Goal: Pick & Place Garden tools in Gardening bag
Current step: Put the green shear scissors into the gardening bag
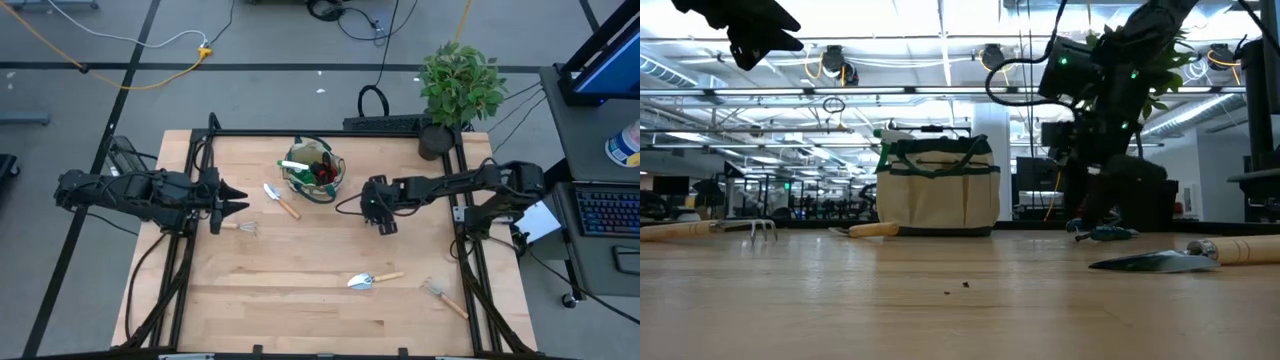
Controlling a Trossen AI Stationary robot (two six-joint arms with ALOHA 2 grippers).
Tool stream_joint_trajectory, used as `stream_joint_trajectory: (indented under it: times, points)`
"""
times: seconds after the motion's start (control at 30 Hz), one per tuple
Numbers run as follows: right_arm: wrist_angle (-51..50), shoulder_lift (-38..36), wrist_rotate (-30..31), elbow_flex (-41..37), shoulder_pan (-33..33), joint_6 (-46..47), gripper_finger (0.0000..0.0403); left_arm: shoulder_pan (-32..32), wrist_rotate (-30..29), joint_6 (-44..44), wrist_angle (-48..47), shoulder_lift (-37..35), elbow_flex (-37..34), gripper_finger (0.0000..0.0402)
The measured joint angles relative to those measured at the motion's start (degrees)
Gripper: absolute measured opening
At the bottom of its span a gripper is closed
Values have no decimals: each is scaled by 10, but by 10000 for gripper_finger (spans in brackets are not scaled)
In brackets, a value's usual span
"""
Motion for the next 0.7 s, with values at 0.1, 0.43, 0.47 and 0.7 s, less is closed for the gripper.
stream_joint_trajectory:
  times: [0.1, 0.43, 0.47, 0.7]
  points:
    - [-1, 11, 0, 0, 0, 0, 212, 0, -2, -2, 0, 0, 0, 150]
    - [20, 50, 0, 2, -3, 14, 210, 0, -2, -9, 3, 2, 0, 150]
    - [20, 50, 0, 2, -3, 18, 207, 0, -2, -8, 3, 2, 0, 150]
    - [20, 47, -5, 1, -3, 30, 161, 0, -2, -8, 3, 21, 0, 150]
